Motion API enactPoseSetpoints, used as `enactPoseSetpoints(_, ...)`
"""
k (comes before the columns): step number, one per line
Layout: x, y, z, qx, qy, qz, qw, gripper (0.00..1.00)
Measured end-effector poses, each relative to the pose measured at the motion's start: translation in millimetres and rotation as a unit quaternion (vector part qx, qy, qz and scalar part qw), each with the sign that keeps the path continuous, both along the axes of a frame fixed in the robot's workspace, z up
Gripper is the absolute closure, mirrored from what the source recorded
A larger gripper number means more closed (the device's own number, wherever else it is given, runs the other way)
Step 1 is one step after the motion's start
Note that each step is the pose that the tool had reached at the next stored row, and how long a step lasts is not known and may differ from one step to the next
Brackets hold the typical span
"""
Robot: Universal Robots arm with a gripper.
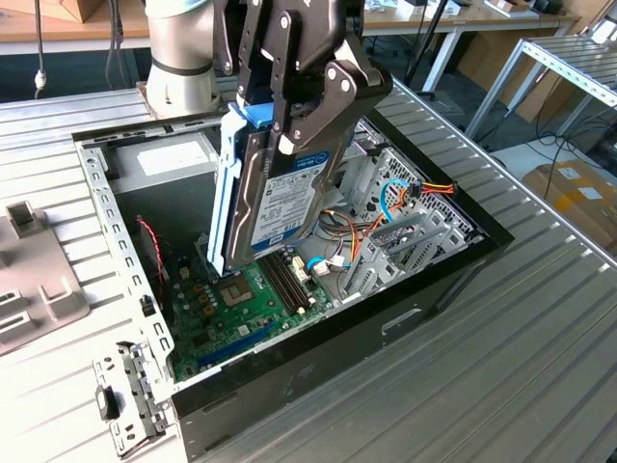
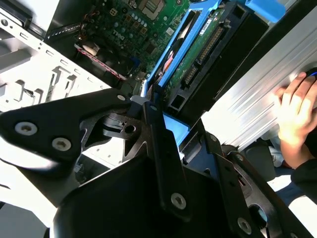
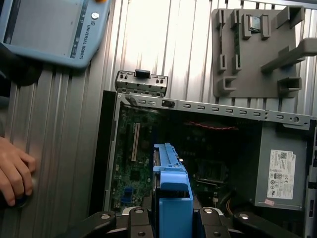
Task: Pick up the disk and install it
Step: 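Pick up the disk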
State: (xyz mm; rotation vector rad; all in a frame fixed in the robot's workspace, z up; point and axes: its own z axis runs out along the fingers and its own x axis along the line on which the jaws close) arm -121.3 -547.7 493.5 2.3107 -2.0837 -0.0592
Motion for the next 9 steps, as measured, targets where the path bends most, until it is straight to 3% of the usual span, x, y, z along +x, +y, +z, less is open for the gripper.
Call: enactPoseSetpoints(9, 9.0, -0.4, -0.5, 0.0000, 0.0001, 0.000, 1.00000, 0.63)
